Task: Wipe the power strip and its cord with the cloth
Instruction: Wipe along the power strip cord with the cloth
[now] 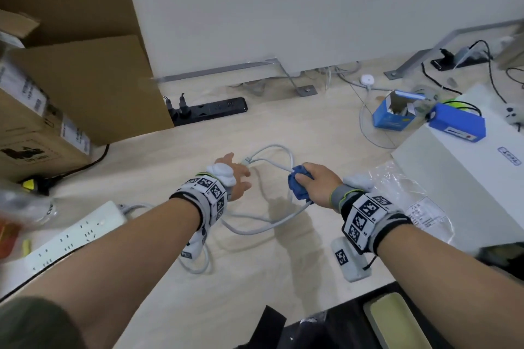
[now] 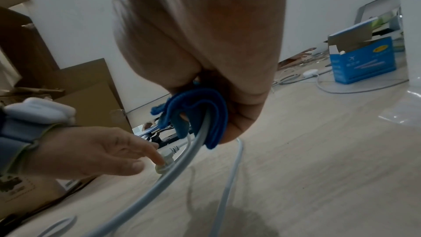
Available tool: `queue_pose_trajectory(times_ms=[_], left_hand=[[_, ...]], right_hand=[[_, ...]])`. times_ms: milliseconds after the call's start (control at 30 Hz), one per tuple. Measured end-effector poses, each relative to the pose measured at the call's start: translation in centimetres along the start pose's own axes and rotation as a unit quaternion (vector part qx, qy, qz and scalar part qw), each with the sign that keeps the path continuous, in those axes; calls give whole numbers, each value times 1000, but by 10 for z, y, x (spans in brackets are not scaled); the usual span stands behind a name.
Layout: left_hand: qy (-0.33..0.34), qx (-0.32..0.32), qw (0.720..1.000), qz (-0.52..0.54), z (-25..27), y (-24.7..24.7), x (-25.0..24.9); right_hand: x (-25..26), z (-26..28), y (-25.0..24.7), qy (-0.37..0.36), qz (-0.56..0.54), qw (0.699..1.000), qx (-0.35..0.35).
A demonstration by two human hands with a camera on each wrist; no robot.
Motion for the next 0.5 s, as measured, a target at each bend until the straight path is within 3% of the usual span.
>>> queue_pose_trajectory(times_ms=[200,367,500], left_hand=[[-3,18,999,-43,-13,-1,-16],[21,-52,998,23,-19,-21,-14],[-35,-109,993,19,-17,-43,-5]], right_hand=[[14,12,-5,-29,-17,999,23],[10,13,-10,-15,-30,999,10],[11,10,-9,-1,-22,1000,-8]])
Point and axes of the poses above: each hand's wrist, its own z-axis away from the middle knuckle, its own y-axis out of the palm, x = y × z, the point moved 2 cm from there along -z, towards the middle knuckle, and after that the axes turned 6 degrees about x, right-handed, at the moved point
